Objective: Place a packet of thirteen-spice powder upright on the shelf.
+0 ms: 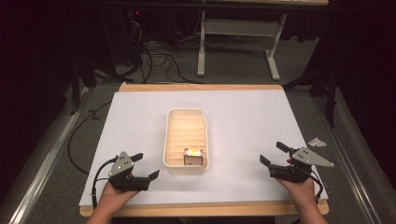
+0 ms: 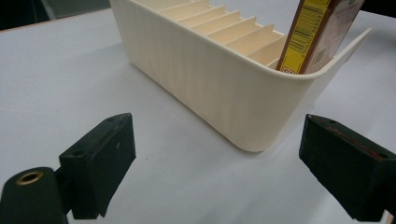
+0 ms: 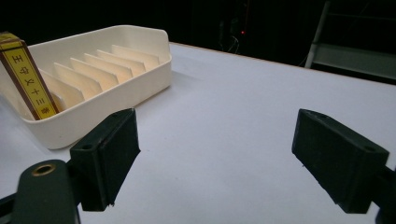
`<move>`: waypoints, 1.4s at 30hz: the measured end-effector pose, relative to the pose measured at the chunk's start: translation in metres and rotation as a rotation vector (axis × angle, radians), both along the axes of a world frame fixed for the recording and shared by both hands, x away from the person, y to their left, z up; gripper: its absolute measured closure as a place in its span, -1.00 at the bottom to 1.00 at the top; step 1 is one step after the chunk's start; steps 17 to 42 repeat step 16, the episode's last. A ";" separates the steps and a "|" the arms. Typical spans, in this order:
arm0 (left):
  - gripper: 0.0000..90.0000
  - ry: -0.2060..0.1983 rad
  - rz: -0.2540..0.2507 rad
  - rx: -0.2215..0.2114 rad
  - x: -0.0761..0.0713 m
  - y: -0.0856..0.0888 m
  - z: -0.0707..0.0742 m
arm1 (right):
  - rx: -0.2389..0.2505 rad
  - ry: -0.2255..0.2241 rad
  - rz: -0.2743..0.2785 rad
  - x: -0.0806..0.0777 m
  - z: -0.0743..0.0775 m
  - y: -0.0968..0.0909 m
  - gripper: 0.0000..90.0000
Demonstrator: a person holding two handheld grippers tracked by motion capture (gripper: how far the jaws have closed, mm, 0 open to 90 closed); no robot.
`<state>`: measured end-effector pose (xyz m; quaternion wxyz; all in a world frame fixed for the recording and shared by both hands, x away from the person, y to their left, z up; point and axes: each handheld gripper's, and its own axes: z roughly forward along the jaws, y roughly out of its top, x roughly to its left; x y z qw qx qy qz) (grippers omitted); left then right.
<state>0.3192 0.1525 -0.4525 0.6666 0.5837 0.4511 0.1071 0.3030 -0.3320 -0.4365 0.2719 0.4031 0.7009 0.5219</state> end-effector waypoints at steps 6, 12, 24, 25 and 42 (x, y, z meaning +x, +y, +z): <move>-0.75 0.006 -0.001 -0.003 0.001 0.000 -0.001 | -0.015 0.006 0.028 0.002 -0.003 0.005 -0.67; -0.75 0.004 0.001 -0.005 0.000 0.000 0.000 | -0.013 0.015 0.023 0.002 -0.004 0.005 -0.67; -0.75 0.005 0.001 -0.006 0.000 0.000 0.000 | -0.006 0.011 0.016 0.002 -0.004 0.003 -0.67; -0.75 0.005 0.001 -0.006 0.000 0.000 0.000 | -0.006 0.011 0.016 0.002 -0.004 0.003 -0.67; -0.75 0.005 0.001 -0.006 0.000 0.000 0.000 | -0.006 0.011 0.016 0.002 -0.004 0.003 -0.67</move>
